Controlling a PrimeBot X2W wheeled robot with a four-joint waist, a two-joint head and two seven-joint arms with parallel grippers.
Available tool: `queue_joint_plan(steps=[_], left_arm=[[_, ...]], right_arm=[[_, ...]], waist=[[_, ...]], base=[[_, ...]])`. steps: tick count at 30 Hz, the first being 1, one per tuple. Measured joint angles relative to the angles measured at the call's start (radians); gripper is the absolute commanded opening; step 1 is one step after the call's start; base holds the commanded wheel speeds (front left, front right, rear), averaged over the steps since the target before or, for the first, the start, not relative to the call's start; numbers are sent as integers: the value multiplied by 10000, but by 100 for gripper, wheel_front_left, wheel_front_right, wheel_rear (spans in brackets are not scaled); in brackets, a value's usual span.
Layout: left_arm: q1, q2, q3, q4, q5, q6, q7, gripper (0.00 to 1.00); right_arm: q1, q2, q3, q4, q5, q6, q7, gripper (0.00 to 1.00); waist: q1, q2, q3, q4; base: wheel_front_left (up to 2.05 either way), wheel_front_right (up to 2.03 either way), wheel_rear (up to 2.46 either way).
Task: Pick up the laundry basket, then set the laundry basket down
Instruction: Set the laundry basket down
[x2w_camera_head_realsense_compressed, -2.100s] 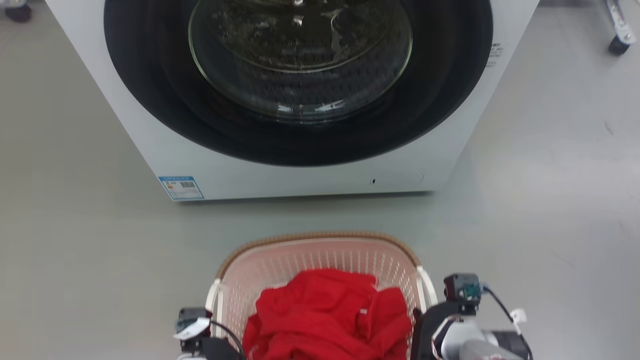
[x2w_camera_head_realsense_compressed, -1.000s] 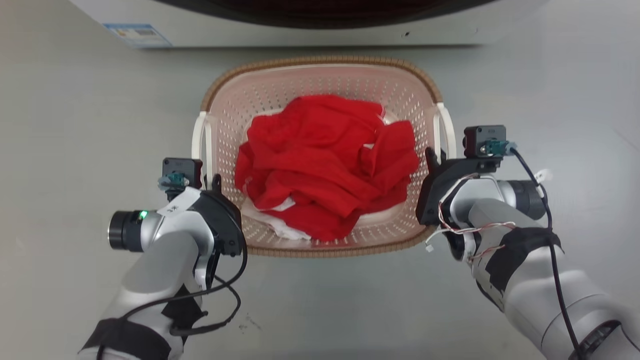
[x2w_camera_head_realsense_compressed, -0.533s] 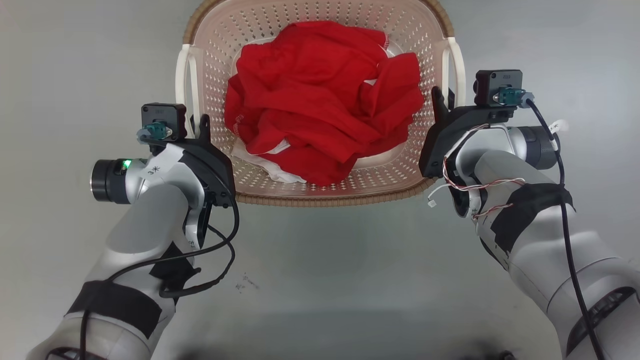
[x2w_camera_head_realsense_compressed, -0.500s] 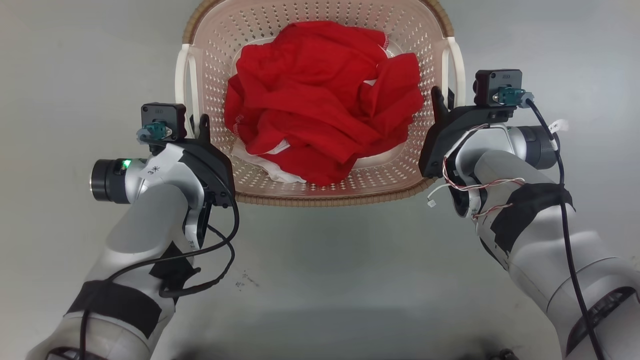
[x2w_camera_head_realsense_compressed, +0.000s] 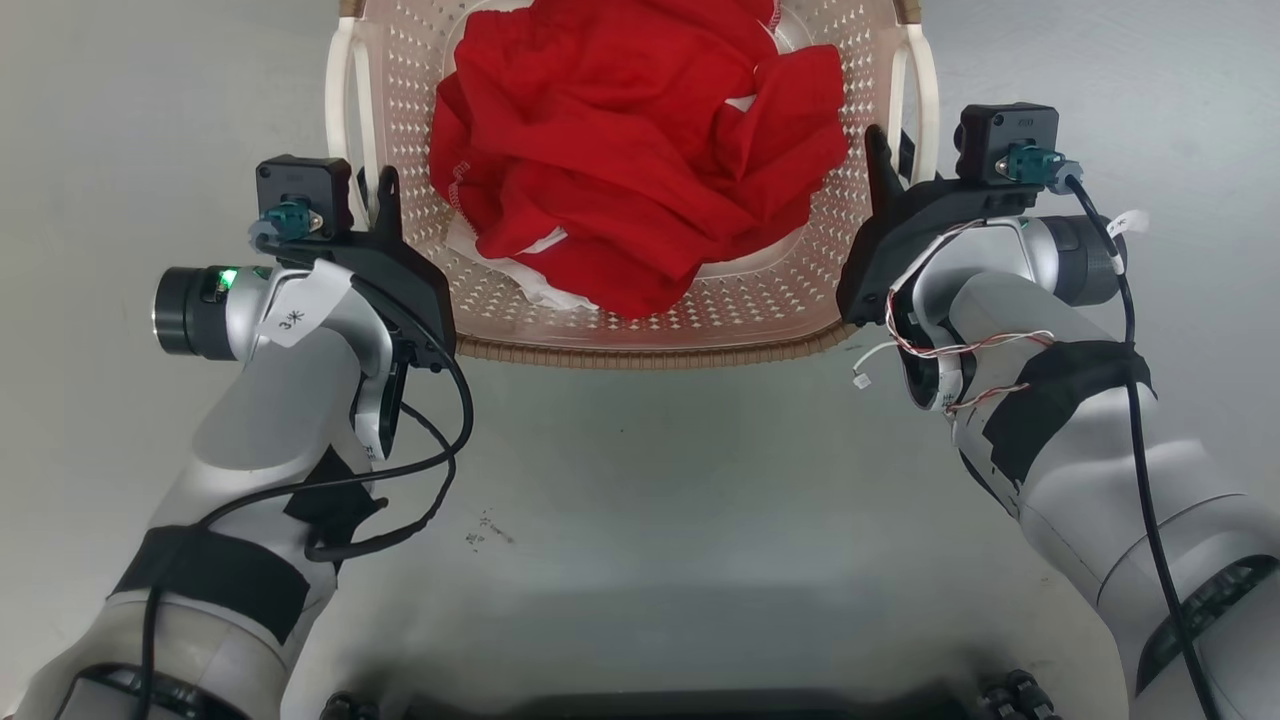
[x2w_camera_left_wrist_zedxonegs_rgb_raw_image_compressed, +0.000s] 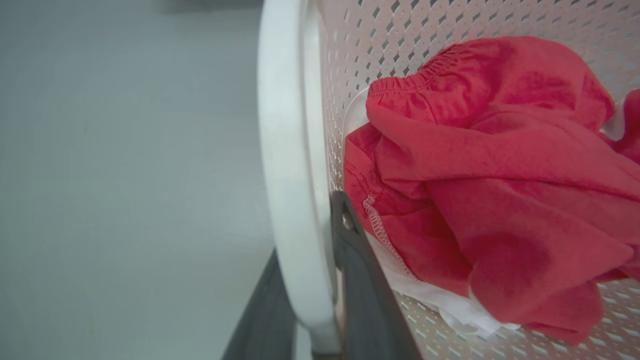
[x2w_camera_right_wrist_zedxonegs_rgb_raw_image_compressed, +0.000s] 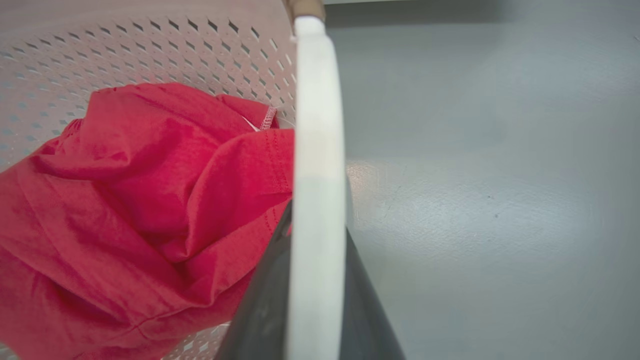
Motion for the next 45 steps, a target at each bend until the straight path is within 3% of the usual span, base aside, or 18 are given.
queue_joint_plan(steps=[2, 3, 4, 6, 7, 9, 10, 11, 31, 45], left_arm=[[-31, 4, 0, 31, 13, 0, -61, 0], [-73, 4, -2, 61, 15, 0, -75, 0], [-122, 2, -2, 90, 15, 0, -82, 0], [-192, 6, 4, 125, 17, 0, -167, 27], [-198, 0, 4, 155, 17, 0, -174, 27], [-193, -71, 8, 238, 17, 0, -174, 55], [-193, -117, 8, 245, 17, 0, -201, 95], [-193, -150, 12, 247, 17, 0, -242, 100], [-131, -178, 132, 598, 2, -121, -535, 100], [721, -194, 700, 316, -307, -456, -702, 100]], right_arm=[[-4, -2, 10, -4, 0, 0, -29, 2], [-10, -2, 13, -6, 0, 0, -69, 24], [-18, 0, 27, -6, 0, 0, -81, 34], [-21, 6, 82, 4, 0, 4, -81, 100], [-21, 17, 92, 10, 0, 12, -94, 100], [-20, 79, 115, 23, 0, 63, -121, 100], [-20, 132, 125, 29, 0, 63, -151, 100], [-21, 161, 128, 54, 0, 88, -176, 100], [-21, 178, 130, 702, -2, 94, -451, 100], [244, 184, -130, 606, -13, 458, -623, 100]], waist=[[0, 0, 31, -2], [0, 0, 46, -2], [0, 0, 59, -3], [1, 0, 74, -3], [1, 0, 68, -2], [1, 1, 29, -1], [1, 0, 4, -1], [1, 0, -25, 0], [1, 0, -1243, -31], [0, -1, -2962, -119]], base=[[0, 0, 0], [0, 0, 0], [0, 0, 0], [0, 0, 0], [0, 0, 0], [0, 0, 0], [0, 0, 0], [0, 0, 0], [0, 0, 0], [0, 0, 0]])
